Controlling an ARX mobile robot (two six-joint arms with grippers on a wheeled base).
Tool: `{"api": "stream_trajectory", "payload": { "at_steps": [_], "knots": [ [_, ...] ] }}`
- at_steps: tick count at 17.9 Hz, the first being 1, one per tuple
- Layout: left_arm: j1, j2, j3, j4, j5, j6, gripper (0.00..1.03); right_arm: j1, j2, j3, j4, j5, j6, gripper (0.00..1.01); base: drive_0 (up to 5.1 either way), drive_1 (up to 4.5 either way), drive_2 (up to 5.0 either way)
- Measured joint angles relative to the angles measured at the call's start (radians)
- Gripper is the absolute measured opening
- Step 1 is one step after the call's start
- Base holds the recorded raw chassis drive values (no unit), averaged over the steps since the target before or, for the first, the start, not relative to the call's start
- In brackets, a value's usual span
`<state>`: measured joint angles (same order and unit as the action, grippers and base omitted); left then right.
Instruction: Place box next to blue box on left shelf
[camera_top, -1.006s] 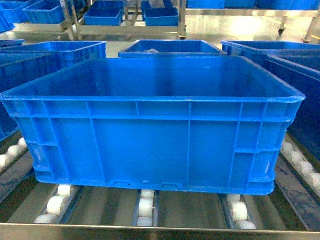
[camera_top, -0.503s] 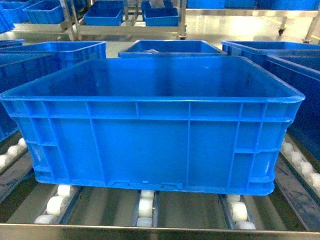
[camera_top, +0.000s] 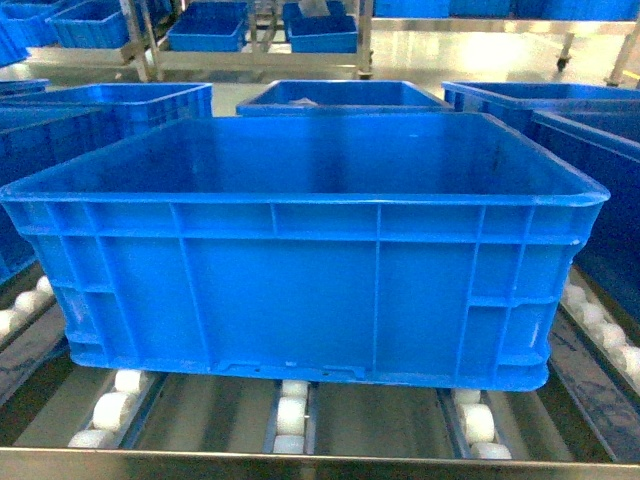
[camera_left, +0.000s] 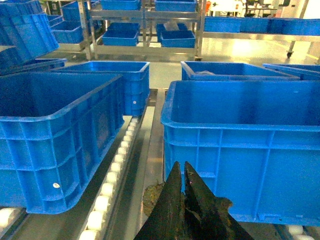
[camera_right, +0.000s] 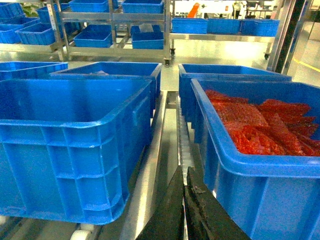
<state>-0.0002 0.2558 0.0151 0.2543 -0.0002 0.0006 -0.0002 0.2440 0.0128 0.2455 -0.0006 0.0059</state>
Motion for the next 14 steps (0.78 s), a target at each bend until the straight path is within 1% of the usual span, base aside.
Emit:
{"api": "stream_trajectory", "payload": {
  "at_steps": [12, 13, 14],
  "knots": [
    [0.0, -0.072, 0.0, -0.072, 0.0, 0.0, 0.02, 0.0, -0.066, 0.0, -0.066, 0.0, 0.0, 0.02, 0.0, 0.0, 0.0],
    [0.0, -0.086, 0.0, -0.082, 0.0, 0.0, 0.02, 0.0, -0.091, 0.0, -0.103, 0.0, 0.0, 0.02, 0.0, 0.0, 0.0],
    [0.0, -0.168, 0.0, -0.212, -0.001, 0.0, 0.02, 0.0, -0.199, 0.0, -0.251, -0.003, 0.0, 0.02, 0.0, 0.0, 0.0]
  ]
}}
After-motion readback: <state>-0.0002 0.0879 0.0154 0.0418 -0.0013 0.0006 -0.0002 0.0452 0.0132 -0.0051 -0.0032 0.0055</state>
